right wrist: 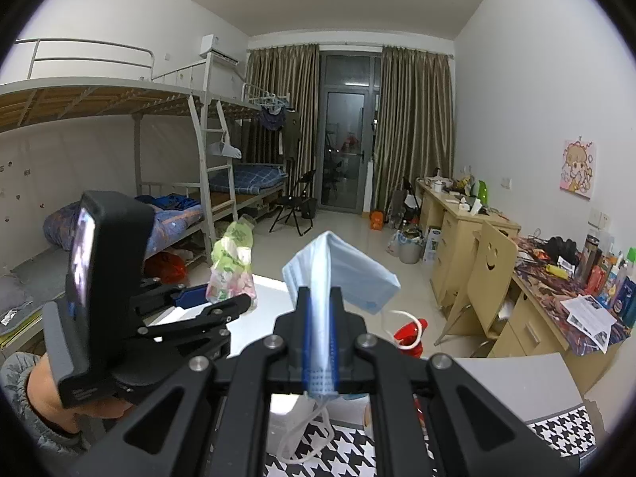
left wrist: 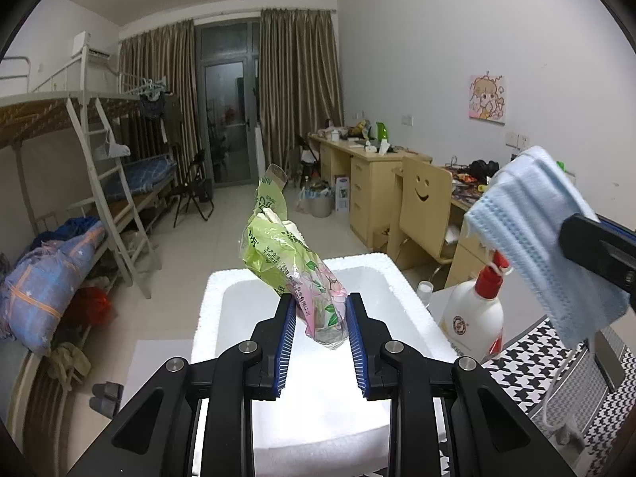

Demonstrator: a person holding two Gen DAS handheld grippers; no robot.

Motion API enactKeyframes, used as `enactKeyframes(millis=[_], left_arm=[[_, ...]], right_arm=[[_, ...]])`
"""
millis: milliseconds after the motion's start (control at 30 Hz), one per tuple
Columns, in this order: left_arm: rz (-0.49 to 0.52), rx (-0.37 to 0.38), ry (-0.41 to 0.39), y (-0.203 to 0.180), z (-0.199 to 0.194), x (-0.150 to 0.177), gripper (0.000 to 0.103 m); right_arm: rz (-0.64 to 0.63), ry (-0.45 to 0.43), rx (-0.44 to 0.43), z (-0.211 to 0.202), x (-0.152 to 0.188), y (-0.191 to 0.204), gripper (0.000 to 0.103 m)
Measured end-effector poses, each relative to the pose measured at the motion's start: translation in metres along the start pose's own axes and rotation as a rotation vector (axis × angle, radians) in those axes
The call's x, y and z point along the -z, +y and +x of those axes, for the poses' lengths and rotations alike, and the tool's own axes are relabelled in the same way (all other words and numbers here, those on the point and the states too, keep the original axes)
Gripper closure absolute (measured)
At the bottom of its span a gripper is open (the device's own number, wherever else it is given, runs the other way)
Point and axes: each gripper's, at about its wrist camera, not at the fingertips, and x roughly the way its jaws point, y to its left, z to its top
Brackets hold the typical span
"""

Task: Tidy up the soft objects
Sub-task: 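Carry the wipes pack and face mask with both tools over the white foam box, then open the left tool to drop the wipes pack into the box while the right tool drops the mask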

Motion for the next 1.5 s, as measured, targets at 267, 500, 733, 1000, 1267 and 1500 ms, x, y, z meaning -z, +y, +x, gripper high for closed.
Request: enactKeyframes(millis=[267, 500, 733, 1000, 1267, 1500], left_arm=[[-0.001, -0.038, -0.009, 0.006, 0.001, 0.0, 0.008], [-0.007, -0.09, -0.06, 0.012, -0.019, -0.002, 0.003], [-0.025, -0.131, -0.09, 0.022, -0.039, 0.002, 0.001], [-0.049, -0.176, -0.087, 0.04, -0.049, 0.012, 0.001], [-0.079, -0.203, -0.089, 0.053, -0.061, 0.022, 0.001], [-0.086, -0.22, -0.089, 0.061, -0.068, 0.026, 0.001]], right_arm=[[0.004, 0.007, 0.011, 0.004, -0.001, -0.002, 0.093], [0.0, 0.009, -0.002, 0.007, -0.005, -0.001, 0.093], [-0.001, 0.029, -0.042, 0.019, -0.005, 0.007, 0.093], [-0.012, 0.047, -0.079, 0.027, -0.007, 0.021, 0.093], [-0.018, 0.061, -0.098, 0.036, -0.008, 0.029, 0.093], [-0.021, 0.076, -0.107, 0.046, -0.007, 0.033, 0.093]])
